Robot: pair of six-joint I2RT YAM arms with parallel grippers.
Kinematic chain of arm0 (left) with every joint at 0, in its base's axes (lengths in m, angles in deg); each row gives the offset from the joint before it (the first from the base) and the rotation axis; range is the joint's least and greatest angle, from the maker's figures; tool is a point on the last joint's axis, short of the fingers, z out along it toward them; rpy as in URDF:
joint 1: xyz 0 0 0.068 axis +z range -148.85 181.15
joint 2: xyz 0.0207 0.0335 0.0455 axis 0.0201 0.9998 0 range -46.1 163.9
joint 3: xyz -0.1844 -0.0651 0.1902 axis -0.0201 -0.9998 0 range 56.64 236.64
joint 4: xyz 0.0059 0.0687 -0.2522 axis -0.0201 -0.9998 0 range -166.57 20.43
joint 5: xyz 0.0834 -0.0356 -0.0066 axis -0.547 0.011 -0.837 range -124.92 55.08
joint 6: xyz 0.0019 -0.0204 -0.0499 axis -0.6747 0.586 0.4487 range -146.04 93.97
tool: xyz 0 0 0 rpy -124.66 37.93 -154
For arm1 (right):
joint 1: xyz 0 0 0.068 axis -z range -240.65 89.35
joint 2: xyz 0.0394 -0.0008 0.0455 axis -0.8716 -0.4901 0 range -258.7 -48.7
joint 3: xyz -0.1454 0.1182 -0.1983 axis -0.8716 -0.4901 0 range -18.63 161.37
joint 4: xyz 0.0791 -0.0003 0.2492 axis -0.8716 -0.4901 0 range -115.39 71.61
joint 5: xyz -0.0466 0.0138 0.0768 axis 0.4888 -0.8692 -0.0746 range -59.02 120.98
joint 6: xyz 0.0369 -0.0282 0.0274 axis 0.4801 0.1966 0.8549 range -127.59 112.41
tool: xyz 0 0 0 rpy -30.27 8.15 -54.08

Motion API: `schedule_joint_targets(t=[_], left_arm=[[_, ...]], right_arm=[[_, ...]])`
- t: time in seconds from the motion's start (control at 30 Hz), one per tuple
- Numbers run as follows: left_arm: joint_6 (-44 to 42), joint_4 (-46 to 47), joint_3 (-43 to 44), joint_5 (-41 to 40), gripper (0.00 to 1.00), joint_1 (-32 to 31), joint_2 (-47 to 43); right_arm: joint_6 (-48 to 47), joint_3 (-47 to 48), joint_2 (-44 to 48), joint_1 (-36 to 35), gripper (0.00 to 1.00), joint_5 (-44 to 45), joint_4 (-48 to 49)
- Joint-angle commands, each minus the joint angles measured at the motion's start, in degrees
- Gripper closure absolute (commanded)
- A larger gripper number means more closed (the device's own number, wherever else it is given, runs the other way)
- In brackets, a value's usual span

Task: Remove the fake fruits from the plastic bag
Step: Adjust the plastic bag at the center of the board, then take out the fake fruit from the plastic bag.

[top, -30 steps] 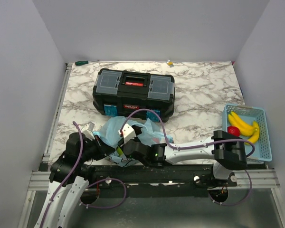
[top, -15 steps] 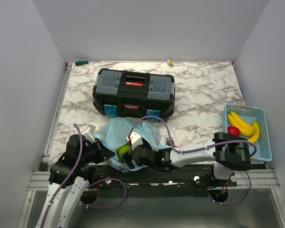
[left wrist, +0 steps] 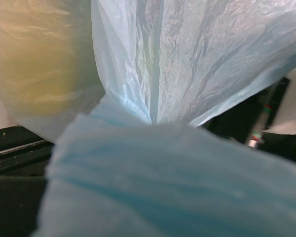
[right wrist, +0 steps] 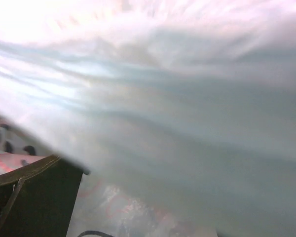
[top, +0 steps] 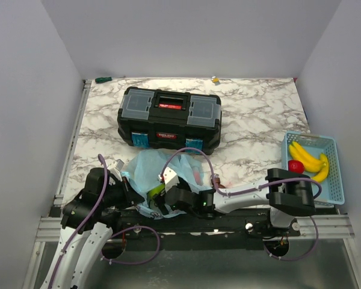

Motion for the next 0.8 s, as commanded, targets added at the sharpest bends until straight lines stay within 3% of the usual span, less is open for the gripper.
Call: schedule_joint_targets(t=[0.0,0.43,0.63,0.77], left_arm=[[-0.96,-0.66,1.11,0.01,1.00,0.02,-0.33],[-2.35,-0.72,1.72,-1.43,1.00,0.06,0.09],[-2.02,-0.24,1.56,-2.82,1.00,0.01,-0.70],[-1.69,0.23,1.21,-3.15,1.00,0.05,-0.85]], right_arm=[[-1.94,1.01,5.00,-0.02,0.06,0.01,3.04],[-3.94,7.67,-6.51,0.03,0.25,1.20,4.72],[-4.04,7.59,-6.34,0.01,0.27,1.79,4.28],[-4.62,8.39,-5.46,-0.03,0.44,3.27,2.98]])
